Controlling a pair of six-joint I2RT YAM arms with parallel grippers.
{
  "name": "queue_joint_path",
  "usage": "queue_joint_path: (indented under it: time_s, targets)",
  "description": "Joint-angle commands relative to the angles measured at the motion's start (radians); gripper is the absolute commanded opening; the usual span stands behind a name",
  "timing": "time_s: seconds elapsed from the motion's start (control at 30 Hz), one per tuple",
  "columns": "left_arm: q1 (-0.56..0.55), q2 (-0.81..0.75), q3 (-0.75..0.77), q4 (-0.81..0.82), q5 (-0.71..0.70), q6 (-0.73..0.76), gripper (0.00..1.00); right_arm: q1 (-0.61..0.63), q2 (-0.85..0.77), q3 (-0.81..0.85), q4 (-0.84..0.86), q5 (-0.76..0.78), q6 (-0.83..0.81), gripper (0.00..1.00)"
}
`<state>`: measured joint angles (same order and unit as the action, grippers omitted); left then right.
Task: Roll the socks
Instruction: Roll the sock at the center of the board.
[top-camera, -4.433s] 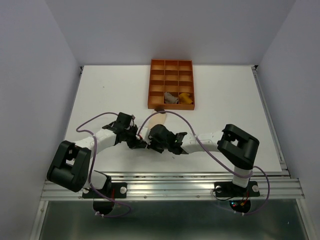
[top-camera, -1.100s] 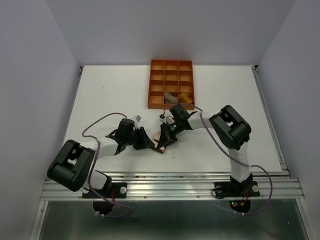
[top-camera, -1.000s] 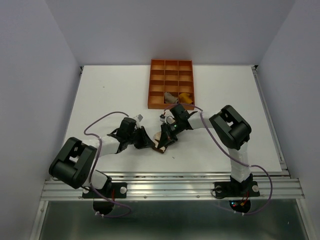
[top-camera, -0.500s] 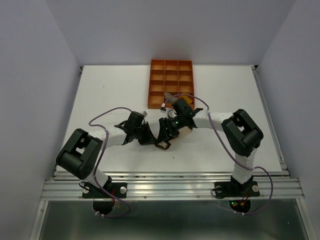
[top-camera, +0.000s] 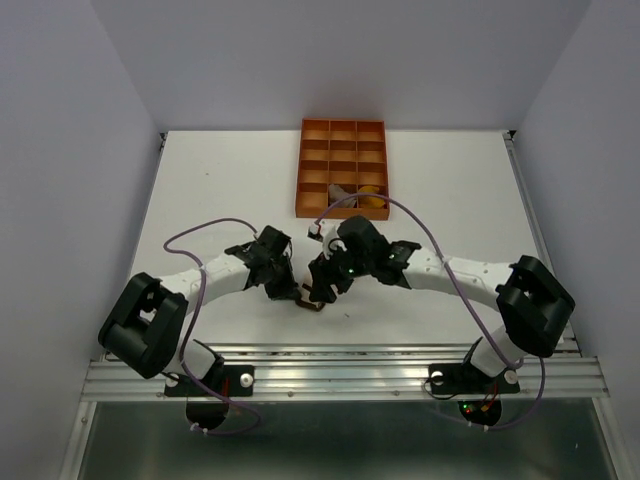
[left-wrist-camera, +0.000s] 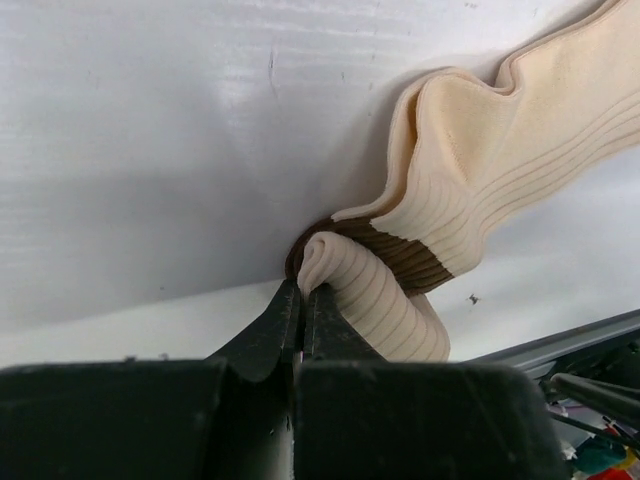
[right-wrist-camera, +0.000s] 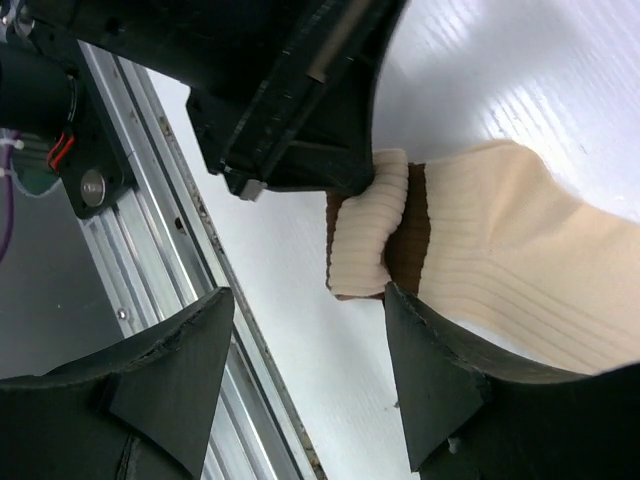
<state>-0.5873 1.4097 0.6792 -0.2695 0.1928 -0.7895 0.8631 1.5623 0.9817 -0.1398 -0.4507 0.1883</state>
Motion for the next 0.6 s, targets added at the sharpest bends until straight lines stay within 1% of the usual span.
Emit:
queue_joint_path:
  time_s: [0.0, 0.03, 0.07, 0.17, 0.23, 0.33, 0.47, 0.57]
  targets:
    - [-0.022, -0.025, 0.031, -0.135, -0.041, -0.016, 0.0, 0.079, -0.041, -0.018, 0.086, 0.121, -0.102, 0.67]
    - [-0.023, -0.025, 0.034, -0.145, -0.038, -0.017, 0.0, 0.103, -0.048, -0.023, 0.089, 0.138, -0.102, 0.67]
    - [-0.025, -0.022, 0.042, -0.16, -0.029, -0.017, 0.0, 0.147, -0.054, -0.035, 0.101, 0.176, -0.137, 0.67]
    - [-0.028, -0.011, 0.06, -0.2, -0.009, -0.017, 0.0, 0.2, -0.058, -0.046, 0.12, 0.23, -0.176, 0.67]
    - [-0.032, -0.008, 0.08, -0.227, -0.012, -0.02, 0.0, 0.243, -0.048, -0.043, 0.117, 0.282, -0.231, 0.67]
    - [-0.034, -0.002, 0.105, -0.281, -0.021, -0.027, 0.0, 0.298, -0.028, -0.04, 0.109, 0.374, -0.262, 0.67]
    - [-0.032, 0.012, 0.117, -0.315, -0.001, -0.036, 0.0, 0.349, -0.005, -0.046, 0.117, 0.443, -0.303, 0.66]
    - [-0.032, 0.028, 0.118, -0.326, 0.007, -0.039, 0.0, 0.358, 0.018, -0.044, 0.112, 0.489, -0.314, 0.66]
